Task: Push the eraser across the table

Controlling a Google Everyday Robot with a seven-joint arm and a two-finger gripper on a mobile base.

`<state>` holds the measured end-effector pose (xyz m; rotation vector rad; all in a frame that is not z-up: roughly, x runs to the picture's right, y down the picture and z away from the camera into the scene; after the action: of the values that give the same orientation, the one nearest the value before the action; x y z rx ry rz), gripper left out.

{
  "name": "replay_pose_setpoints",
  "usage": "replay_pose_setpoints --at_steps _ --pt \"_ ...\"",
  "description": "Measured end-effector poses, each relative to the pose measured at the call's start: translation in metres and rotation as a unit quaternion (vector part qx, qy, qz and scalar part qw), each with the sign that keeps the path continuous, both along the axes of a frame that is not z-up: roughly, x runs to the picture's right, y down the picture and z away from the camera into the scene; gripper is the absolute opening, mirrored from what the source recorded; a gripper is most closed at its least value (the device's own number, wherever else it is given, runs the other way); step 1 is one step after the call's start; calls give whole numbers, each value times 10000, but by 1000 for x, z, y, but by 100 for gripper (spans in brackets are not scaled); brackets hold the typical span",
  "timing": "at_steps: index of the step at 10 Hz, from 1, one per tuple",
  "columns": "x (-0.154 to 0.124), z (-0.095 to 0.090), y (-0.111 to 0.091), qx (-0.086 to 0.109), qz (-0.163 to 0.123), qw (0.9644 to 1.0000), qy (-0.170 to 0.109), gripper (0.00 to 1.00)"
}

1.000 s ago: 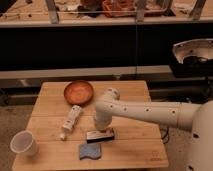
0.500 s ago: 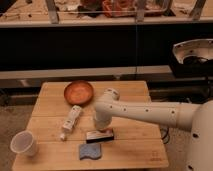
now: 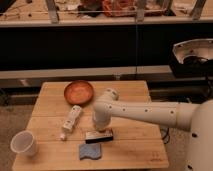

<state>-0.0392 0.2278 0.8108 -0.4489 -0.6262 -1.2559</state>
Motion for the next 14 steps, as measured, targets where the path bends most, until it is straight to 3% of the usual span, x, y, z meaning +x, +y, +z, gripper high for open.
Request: replay_pose_setpoints --at_steps 4,8,11,14 --pt "-2 4 -3 89 -161 9997 -173 0" --pt "0 1 -2 64 -183 9997 -162 0" --pt "-2 4 -3 121 -405 9985 -359 0" --pt "-1 3 -3 111 -405 9985 -353 0"
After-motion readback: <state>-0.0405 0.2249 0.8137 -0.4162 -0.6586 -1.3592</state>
